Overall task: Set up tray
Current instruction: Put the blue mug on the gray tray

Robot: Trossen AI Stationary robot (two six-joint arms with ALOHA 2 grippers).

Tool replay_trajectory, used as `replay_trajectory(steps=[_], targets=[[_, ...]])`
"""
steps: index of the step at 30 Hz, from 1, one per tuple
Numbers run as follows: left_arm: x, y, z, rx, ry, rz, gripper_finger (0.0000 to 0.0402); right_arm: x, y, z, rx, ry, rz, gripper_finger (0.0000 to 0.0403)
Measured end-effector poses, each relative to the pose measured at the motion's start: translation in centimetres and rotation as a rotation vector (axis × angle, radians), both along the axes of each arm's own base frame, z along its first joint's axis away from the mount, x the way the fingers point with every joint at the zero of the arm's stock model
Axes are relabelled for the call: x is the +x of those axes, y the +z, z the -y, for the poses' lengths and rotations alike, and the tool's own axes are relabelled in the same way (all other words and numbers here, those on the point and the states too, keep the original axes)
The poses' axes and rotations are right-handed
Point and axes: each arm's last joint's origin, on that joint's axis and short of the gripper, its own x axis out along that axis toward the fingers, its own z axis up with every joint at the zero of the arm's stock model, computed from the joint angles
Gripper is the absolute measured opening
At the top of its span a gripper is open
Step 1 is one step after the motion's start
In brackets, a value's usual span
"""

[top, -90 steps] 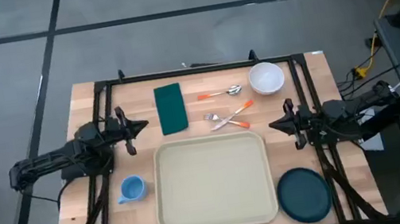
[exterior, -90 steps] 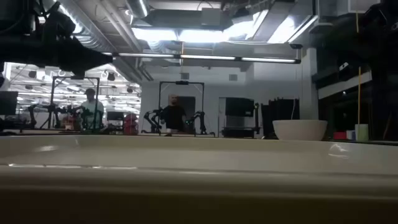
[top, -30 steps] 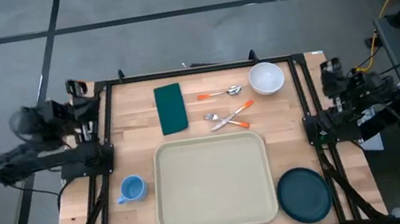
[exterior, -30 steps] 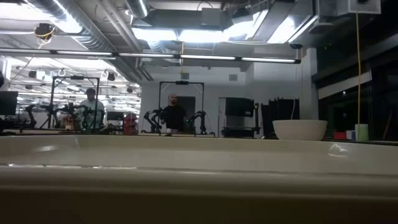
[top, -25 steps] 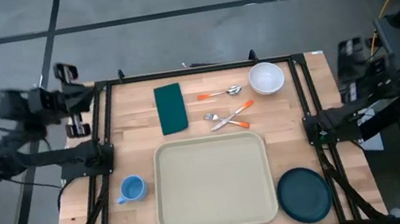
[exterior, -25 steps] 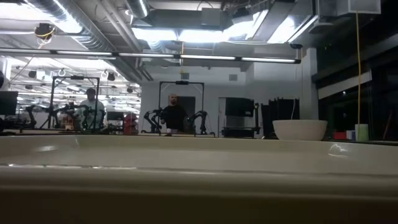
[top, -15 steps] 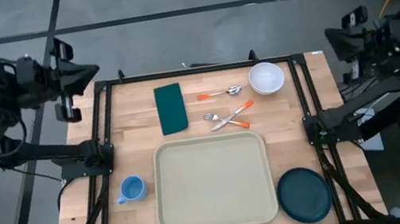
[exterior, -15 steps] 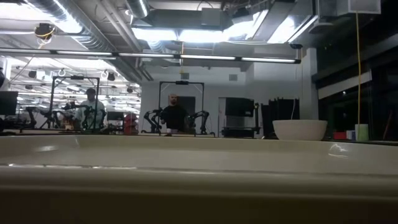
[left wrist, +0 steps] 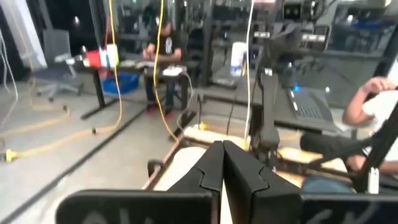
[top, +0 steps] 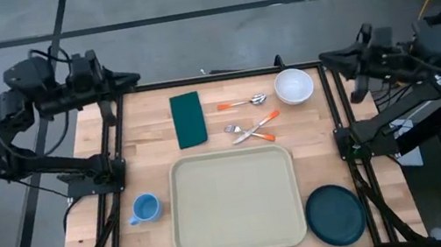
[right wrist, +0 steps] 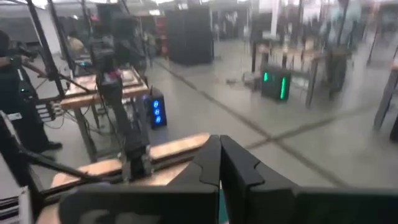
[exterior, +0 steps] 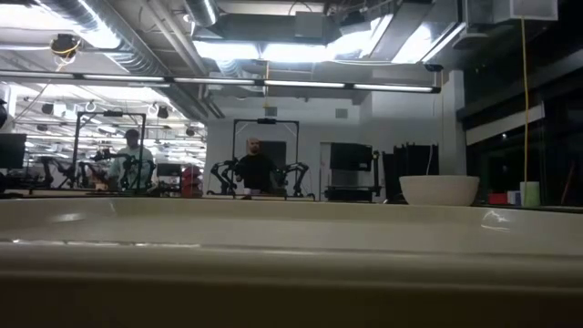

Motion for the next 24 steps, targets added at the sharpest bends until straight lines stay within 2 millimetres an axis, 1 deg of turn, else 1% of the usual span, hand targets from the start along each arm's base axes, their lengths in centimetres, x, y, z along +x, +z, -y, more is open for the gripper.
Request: replay_trajectory(steps=[2, 5, 12, 17, 19, 24], targets=[[-0.1, -0.3, 0.0, -0.010, 0.013, -0.027, 0.0002, 0.3, -0.8, -0.1, 0.032, -0.008, -0.046, 0.0005], [-0.3, -0.7, 0.0, -0.020, 0.029, -0.070, 0.0003, 1.0, -1.6, -0.2, 0.056, -0.016, -0.087, 0.0005], [-0.2, -1.1, 0.1, -0.016, -0.005, -0.116, 0.0003, 3.4, -2.4, -0.1, 0.102, 0.053, -0.156, 0.0006], [0.0, -1.1, 0.0, 0.088, -0.031, -0.155, 0.0003, 5.3, -3.0, 0.7, 0.127, 0.048, -0.205, 0.0006], [-0.1, -1.1, 0.0, 0.127, -0.039, -0.165, 0.0003, 5.8, -3.1, 1.2, 0.154, 0.014, -0.205, 0.0006], [0.0, -1.1, 0.1, 0.103, -0.048, -0.158, 0.0003, 7.4, -3.8, 2.3, 0.202, 0.006, -0.237, 0.0006]])
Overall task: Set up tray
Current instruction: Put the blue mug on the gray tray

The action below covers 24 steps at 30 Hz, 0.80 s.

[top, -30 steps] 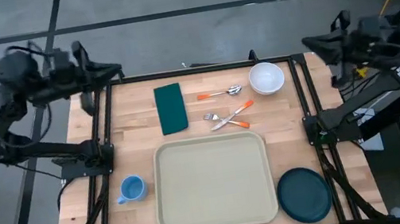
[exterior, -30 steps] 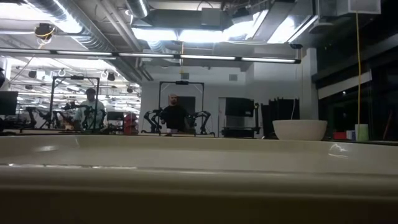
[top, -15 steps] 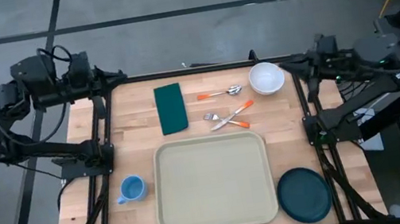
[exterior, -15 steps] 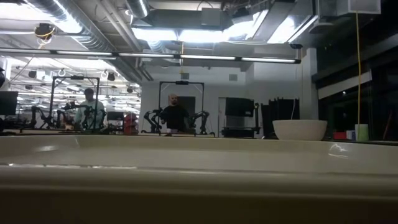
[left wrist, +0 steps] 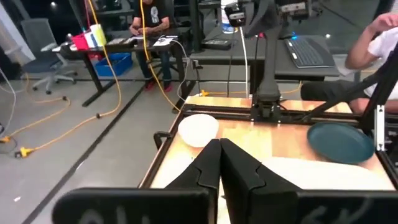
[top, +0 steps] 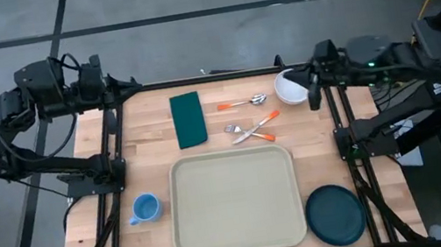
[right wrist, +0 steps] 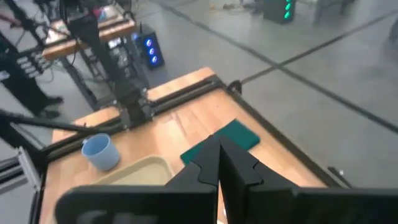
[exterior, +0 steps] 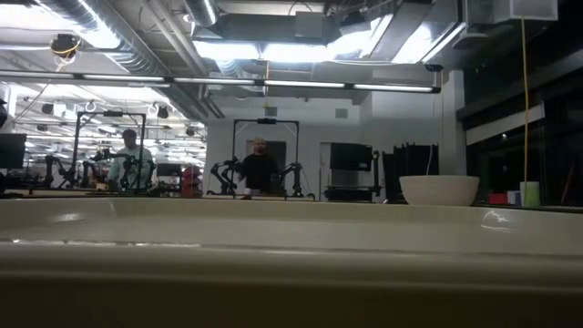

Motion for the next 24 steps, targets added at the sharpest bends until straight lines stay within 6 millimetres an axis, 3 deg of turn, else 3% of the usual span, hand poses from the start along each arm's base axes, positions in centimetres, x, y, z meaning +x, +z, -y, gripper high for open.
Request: replay_trajectory(steps=[10, 24], targets=[[1.3, -0.1, -0.1, -0.003, -0.065, -0.011, 0.0003, 3.5, -1.7, 1.4, -0.001, 0.033, -0.112, 0.0007], [3.7, -1.0, -0.9, -0.016, -0.012, -0.082, 0.0004, 4.3, -1.3, 1.4, -0.051, 0.051, -0.062, 0.0015]])
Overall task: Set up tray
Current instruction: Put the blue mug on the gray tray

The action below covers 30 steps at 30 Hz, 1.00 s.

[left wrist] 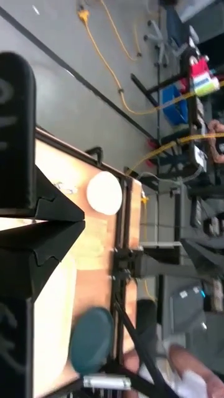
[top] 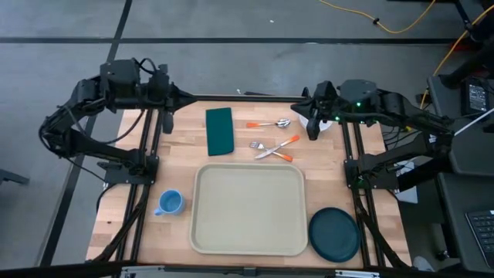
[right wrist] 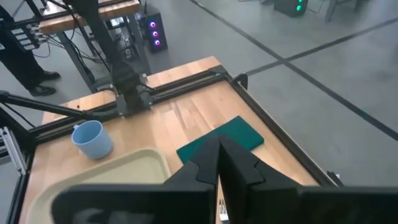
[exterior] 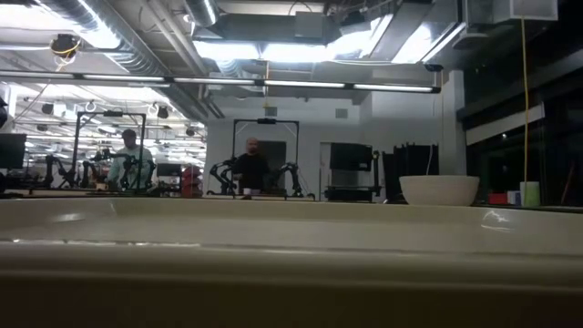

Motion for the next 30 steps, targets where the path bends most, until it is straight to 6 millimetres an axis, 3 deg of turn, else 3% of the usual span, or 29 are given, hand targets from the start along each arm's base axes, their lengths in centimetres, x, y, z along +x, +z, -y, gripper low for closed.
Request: replay_trajectory(steps=[4, 7, 15, 21, 30], targets=[[0.8, -0.4, -0.2, -0.020, 0.004, -0.032, 0.0005, 0.3, -0.2, 0.0, -0.002, 0.001, -0.015, 0.0029], [1.2, -0.7, -0.3, -0.038, 0.007, -0.048, 0.0016, 0.7, -0.5, 0.1, 0.000, 0.002, -0.032, 0.0062], [1.2, -1.6, -0.3, -0.121, 0.034, -0.127, 0.0106, 1.8, -1.3, 0.2, 0.029, -0.018, -0.060, 0.0160], [1.6, -2.9, -0.3, -0.212, 0.044, -0.166, 0.0157, 2.1, -1.4, 0.2, 0.025, -0.013, -0.070, 0.0169], [2.4, -4.2, -0.5, -0.224, 0.050, -0.174, 0.0164, 1.8, -2.0, 0.2, 0.041, -0.038, -0.132, 0.0170]])
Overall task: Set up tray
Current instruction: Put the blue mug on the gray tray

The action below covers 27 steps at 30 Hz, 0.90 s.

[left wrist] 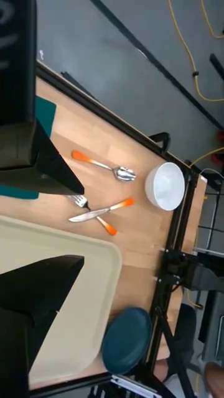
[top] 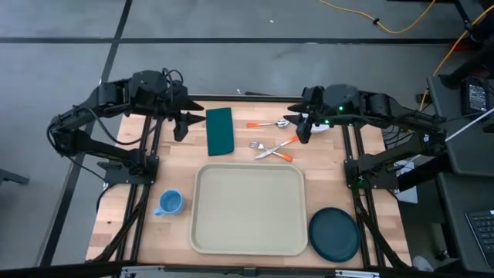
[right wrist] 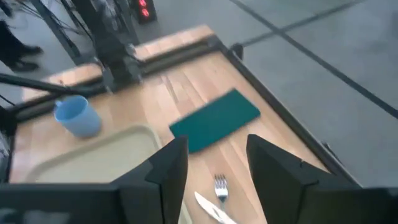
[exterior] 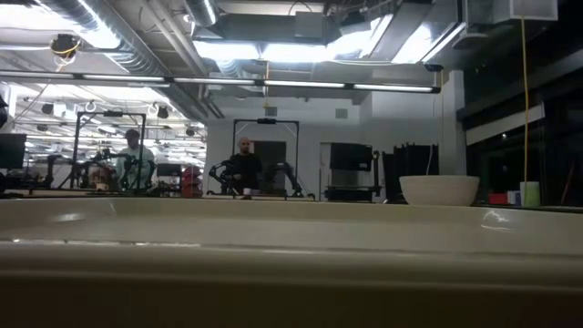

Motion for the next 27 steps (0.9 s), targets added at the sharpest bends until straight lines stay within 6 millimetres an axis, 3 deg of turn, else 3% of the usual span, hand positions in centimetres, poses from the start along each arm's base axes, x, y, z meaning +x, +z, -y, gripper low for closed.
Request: replay_trajectory(steps=[12, 27], targets=[[0.5, -2.7, -0.3, 0.007, 0.063, -0.011, 0.0164, -1.4, -1.7, 0.3, 0.058, -0.093, -0.207, 0.0170], [0.5, -2.8, -0.3, -0.015, 0.061, -0.008, 0.0164, -1.4, -1.8, 0.0, 0.138, -0.022, -0.205, 0.0170]])
